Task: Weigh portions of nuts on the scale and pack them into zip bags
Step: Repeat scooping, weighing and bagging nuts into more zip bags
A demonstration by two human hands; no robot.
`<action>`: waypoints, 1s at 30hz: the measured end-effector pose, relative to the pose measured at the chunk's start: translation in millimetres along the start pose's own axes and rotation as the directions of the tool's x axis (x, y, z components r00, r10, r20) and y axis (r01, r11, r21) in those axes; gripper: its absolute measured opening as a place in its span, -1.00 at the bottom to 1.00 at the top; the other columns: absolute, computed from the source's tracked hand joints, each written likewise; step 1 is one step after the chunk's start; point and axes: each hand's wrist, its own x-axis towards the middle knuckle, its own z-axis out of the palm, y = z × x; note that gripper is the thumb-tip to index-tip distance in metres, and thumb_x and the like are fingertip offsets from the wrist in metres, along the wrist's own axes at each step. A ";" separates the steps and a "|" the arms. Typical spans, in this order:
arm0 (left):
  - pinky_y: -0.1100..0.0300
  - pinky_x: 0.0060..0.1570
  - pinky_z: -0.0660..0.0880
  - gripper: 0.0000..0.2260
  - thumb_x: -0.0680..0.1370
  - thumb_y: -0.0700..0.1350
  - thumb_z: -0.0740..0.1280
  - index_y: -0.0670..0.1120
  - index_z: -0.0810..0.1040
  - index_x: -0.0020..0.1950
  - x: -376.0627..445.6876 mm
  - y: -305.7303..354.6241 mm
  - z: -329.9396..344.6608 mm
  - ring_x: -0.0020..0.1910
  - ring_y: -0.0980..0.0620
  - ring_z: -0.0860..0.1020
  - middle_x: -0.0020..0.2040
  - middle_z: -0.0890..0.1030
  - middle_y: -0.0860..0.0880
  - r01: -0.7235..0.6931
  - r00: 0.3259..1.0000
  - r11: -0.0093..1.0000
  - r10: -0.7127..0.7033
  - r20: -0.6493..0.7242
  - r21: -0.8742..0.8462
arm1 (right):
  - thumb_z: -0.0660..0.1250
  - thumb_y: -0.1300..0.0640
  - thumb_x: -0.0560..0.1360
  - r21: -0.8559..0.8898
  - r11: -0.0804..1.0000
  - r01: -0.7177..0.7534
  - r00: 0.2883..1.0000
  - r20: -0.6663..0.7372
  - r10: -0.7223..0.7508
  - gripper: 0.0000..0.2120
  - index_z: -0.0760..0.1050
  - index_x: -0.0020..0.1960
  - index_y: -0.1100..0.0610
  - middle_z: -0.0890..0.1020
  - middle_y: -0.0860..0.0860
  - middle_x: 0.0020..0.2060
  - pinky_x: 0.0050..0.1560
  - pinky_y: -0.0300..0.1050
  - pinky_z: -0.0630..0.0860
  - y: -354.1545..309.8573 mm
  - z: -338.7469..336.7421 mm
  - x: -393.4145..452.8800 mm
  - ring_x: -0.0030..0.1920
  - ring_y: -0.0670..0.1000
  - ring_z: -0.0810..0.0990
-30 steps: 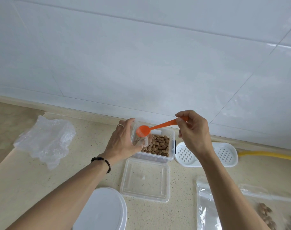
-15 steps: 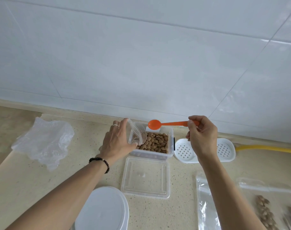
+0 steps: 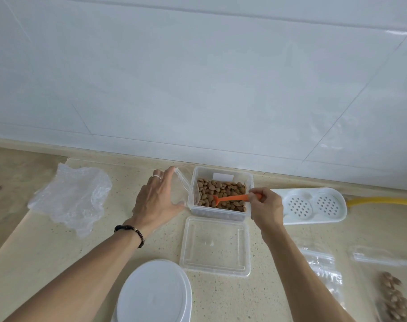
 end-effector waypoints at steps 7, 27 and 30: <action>0.15 -0.14 0.50 -0.19 0.37 0.07 0.51 0.00 0.15 0.49 5.1 6.2 2.7 0.09 -0.07 0.51 0.20 0.42 -0.10 -0.029 1.000 1.000 0.029 0.010 0.005 | 0.28 0.28 0.56 0.227 0.967 -0.117 0.983 -0.109 0.145 -0.88 0.58 -0.07 0.15 0.65 0.13 -0.23 -0.53 -0.23 0.39 -1.9 -15.6 1.6 -0.46 0.01 0.40; 0.11 -0.23 0.42 -0.39 0.36 0.11 0.46 -0.02 0.30 0.30 38.1 48.0 0.3 -0.05 -0.04 0.46 0.05 0.41 -0.05 -0.102 0.984 0.986 0.081 0.158 0.130 | 0.29 0.34 0.56 0.501 0.863 -0.064 0.993 -0.053 0.105 -0.91 0.56 -0.03 0.22 0.68 0.16 -0.23 -0.48 -0.19 0.35 -47.6 -60.9 2.5 -0.53 -0.04 0.33; 0.05 -0.08 0.49 -0.31 0.37 0.11 0.46 -0.01 0.26 0.40 42.1 50.7 -1.7 0.10 -0.08 0.48 0.15 0.41 -0.07 -0.112 0.976 0.989 0.092 0.199 0.093 | 0.29 0.34 0.56 0.445 0.894 -0.044 0.996 -0.050 0.074 -0.89 0.56 -0.07 0.20 0.67 0.13 -0.27 -0.53 -0.22 0.36 -50.5 -55.3 1.0 -0.56 -0.06 0.34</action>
